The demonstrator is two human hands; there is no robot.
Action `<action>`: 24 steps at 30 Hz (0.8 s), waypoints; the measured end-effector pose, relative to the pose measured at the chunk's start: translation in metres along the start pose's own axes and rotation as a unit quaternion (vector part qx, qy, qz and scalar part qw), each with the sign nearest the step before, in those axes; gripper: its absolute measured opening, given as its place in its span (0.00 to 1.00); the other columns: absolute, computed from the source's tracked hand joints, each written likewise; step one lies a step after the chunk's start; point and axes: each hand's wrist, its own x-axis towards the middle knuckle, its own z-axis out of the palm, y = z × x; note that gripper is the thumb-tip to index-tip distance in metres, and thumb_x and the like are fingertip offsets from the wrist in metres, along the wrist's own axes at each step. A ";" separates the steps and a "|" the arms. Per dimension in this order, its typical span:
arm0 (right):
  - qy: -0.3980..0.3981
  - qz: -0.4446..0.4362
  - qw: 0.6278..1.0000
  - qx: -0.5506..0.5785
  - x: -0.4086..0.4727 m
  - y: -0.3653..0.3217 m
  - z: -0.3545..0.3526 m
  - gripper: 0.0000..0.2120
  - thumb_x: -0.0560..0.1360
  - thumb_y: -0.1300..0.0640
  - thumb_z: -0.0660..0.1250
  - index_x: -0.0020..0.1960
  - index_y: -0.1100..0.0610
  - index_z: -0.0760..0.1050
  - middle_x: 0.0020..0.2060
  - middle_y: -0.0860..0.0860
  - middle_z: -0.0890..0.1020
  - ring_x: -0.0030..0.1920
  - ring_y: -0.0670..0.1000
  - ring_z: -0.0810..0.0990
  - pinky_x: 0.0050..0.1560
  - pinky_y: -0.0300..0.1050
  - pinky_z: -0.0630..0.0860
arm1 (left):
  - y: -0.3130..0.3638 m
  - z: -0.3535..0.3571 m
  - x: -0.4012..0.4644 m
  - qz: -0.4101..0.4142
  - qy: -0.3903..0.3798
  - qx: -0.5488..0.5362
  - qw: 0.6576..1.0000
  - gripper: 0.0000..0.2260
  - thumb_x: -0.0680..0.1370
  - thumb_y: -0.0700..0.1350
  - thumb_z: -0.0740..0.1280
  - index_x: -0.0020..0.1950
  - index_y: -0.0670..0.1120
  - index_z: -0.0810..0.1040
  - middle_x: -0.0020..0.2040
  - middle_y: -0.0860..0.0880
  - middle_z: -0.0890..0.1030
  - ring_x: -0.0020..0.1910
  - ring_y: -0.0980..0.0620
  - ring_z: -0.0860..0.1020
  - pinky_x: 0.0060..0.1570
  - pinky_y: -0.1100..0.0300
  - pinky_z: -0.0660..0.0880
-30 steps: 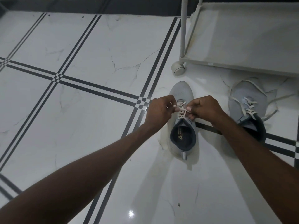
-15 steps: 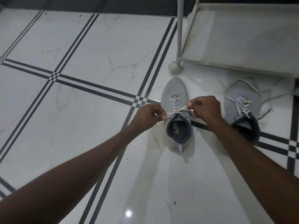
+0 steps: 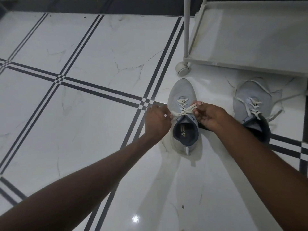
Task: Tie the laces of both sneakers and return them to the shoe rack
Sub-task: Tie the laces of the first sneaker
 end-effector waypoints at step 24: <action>0.098 0.023 0.991 -0.093 0.014 0.000 0.000 0.19 0.83 0.66 0.50 0.35 0.59 0.68 0.24 0.54 0.73 0.18 0.45 0.65 0.16 0.32 0.62 | -0.030 -0.006 -0.011 0.129 -0.141 0.138 0.972 0.16 0.77 0.37 0.64 0.33 0.54 0.73 0.26 0.59 0.71 0.30 0.54 0.75 0.33 0.63 0.68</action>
